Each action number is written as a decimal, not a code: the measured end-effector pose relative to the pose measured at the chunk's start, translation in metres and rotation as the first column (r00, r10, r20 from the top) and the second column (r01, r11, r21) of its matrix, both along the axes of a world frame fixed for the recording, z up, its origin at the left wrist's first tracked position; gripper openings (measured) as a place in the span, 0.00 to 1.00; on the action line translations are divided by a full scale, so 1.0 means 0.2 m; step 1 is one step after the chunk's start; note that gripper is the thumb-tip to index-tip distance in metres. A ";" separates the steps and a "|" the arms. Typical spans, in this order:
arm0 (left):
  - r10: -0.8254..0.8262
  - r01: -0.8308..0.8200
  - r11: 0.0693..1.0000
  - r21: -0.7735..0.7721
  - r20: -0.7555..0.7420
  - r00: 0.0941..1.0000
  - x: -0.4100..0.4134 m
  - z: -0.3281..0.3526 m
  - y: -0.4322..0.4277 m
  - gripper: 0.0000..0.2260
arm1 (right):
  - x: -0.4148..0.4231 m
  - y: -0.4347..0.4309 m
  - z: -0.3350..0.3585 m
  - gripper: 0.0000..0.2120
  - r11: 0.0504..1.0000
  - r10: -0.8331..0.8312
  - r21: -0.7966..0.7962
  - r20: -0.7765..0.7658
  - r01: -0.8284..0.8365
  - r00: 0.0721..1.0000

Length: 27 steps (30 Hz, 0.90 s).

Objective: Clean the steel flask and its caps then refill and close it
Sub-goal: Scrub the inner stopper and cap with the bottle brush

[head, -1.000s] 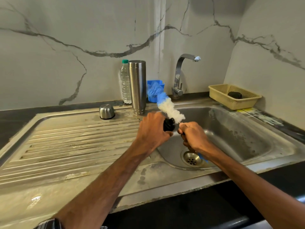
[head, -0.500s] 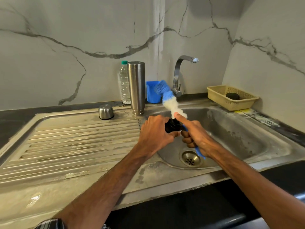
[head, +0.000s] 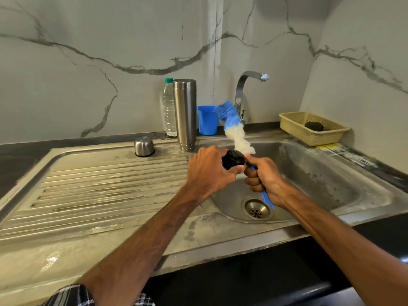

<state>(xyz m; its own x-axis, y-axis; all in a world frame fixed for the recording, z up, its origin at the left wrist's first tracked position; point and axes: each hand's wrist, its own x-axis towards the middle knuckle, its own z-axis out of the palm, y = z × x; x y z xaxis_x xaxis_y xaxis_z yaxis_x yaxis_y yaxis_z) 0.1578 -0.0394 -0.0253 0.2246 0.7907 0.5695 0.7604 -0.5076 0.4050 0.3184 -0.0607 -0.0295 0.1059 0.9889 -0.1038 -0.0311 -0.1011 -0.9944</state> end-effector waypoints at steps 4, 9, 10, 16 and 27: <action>-0.008 0.009 1.000 -0.016 0.033 0.999 -0.01 -0.02 -0.01 0.17 | -0.02 -0.01 0.00 0.18 1.000 -0.005 0.018 0.057 0.004 0.998; 0.005 0.008 0.997 -0.073 0.171 0.985 -0.05 -0.04 0.02 0.22 | -0.05 0.03 -0.01 0.23 0.997 -0.078 0.027 0.099 0.075 0.992; 0.017 0.002 0.996 -0.088 0.209 0.978 -0.06 -0.04 0.03 0.24 | -0.07 0.05 0.00 0.23 0.996 -0.087 0.032 0.084 0.084 0.993; 0.089 -0.045 0.990 -0.132 0.350 0.932 -0.22 -0.02 0.09 0.24 | -0.34 0.26 0.12 0.21 0.969 -0.213 0.149 0.087 0.198 0.973; 0.265 -0.251 0.964 -0.089 0.276 0.924 -0.49 0.01 0.22 0.29 | -0.38 0.38 -0.02 0.17 0.841 -0.437 0.434 0.196 0.322 0.878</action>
<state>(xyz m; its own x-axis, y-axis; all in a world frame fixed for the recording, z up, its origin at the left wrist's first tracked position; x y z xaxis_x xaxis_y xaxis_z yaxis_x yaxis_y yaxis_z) 0.0596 0.0050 -0.0241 -0.1555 0.8291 0.5370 0.7124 -0.2824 0.6424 0.2418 0.0151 -0.0336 0.4485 0.8187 0.3586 0.2930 0.2443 -0.9244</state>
